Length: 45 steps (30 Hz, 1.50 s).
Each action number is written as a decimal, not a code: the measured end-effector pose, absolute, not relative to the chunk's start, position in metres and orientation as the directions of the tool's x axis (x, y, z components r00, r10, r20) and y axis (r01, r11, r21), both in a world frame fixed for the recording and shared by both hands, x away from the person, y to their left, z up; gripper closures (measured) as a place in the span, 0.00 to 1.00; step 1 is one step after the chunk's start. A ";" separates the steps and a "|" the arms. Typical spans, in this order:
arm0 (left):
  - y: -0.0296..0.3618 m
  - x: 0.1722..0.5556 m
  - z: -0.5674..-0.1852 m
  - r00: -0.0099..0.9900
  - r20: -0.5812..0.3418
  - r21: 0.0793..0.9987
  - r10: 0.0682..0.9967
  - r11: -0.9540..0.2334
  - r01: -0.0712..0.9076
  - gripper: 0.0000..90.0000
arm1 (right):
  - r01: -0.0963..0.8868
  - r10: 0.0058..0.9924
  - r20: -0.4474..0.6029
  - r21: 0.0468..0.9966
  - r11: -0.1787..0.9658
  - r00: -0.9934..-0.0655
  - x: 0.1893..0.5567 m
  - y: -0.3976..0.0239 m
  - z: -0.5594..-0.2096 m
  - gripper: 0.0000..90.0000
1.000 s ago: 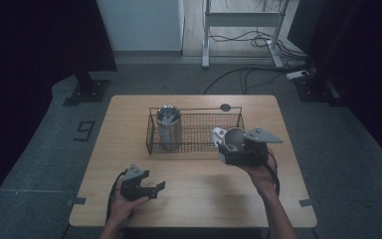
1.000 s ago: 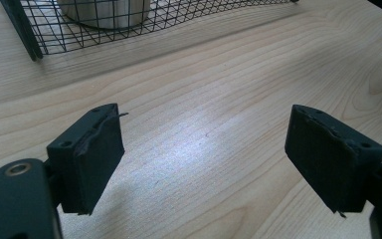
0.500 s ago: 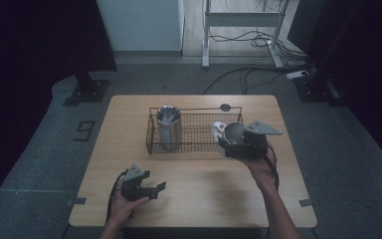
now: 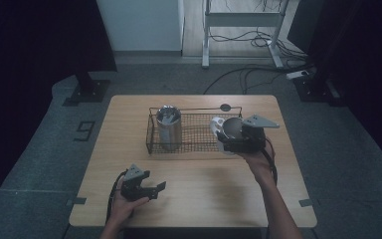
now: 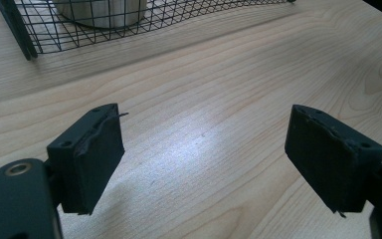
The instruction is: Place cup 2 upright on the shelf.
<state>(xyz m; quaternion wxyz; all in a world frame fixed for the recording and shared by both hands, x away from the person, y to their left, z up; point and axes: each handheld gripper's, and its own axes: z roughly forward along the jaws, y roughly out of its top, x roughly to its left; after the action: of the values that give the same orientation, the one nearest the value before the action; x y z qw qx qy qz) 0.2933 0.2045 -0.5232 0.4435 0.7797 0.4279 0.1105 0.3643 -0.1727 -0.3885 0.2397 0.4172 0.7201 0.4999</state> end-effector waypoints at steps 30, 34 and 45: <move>0.206 0.293 -0.523 0.609 -0.216 0.788 0.763 -0.232 0.570 0.17 | 0.413 0.848 0.083 0.895 0.168 -0.524 0.409 -0.159 -0.398 0.07; 0.205 0.294 -0.525 0.611 -0.213 0.783 0.762 -0.241 0.573 0.17 | 0.416 0.850 0.088 0.895 0.161 -0.519 0.414 -0.162 -0.399 0.07; 0.202 0.294 -0.527 0.616 -0.207 0.780 0.760 -0.252 0.573 0.17 | 0.418 0.853 0.100 0.897 0.146 -0.512 0.422 -0.165 -0.403 0.07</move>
<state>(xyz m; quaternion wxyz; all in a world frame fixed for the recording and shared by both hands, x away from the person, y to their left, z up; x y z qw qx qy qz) 0.2935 0.2015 -0.5271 0.4395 0.7840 0.4252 0.1065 0.4221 -0.1653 -0.4029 0.2248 0.4399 0.7226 0.4835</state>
